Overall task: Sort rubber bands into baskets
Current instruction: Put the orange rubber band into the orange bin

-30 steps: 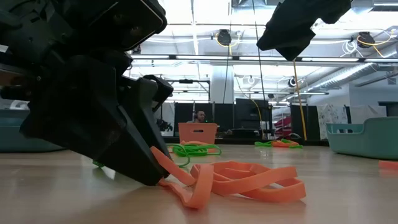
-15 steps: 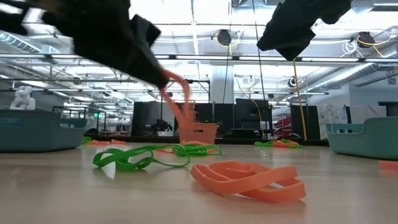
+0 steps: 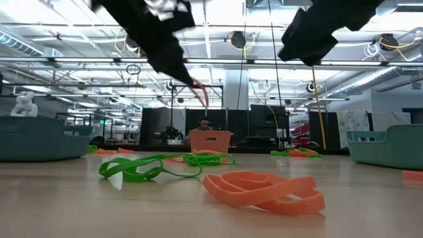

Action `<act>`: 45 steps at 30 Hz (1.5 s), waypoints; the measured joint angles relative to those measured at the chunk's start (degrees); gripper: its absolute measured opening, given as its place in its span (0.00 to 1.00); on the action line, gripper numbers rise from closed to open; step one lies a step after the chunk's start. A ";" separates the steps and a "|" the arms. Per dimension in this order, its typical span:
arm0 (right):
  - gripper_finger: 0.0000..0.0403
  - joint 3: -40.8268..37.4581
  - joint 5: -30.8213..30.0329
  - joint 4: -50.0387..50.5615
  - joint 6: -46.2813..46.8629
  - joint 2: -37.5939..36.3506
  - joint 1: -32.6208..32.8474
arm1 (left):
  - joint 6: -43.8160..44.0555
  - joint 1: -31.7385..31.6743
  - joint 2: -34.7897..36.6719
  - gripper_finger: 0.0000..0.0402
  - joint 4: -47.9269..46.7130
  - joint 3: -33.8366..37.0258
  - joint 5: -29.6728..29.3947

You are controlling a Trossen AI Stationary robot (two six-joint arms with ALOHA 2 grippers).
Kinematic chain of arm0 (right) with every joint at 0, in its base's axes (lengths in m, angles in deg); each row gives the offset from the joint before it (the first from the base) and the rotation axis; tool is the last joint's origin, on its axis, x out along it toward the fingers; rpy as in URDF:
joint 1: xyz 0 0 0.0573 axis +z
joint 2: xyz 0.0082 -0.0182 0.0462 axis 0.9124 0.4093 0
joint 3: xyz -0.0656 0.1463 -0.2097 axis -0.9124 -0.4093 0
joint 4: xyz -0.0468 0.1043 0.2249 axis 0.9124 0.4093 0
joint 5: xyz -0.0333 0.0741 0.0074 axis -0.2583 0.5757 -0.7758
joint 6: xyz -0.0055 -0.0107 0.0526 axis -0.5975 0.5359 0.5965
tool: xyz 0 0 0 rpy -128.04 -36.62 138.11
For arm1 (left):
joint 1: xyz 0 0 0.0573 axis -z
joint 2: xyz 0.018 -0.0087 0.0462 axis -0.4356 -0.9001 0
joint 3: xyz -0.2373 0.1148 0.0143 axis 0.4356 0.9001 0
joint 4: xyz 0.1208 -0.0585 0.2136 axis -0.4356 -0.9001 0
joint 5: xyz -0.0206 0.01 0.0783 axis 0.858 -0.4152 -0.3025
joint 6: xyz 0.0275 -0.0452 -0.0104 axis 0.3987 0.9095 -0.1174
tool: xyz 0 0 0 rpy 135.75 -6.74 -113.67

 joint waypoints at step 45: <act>0.32 0.00 -14.95 11.52 -2.82 0.00 -0.42 | -0.62 -24.97 -6.46 0.47 12.32 -0.02 22.25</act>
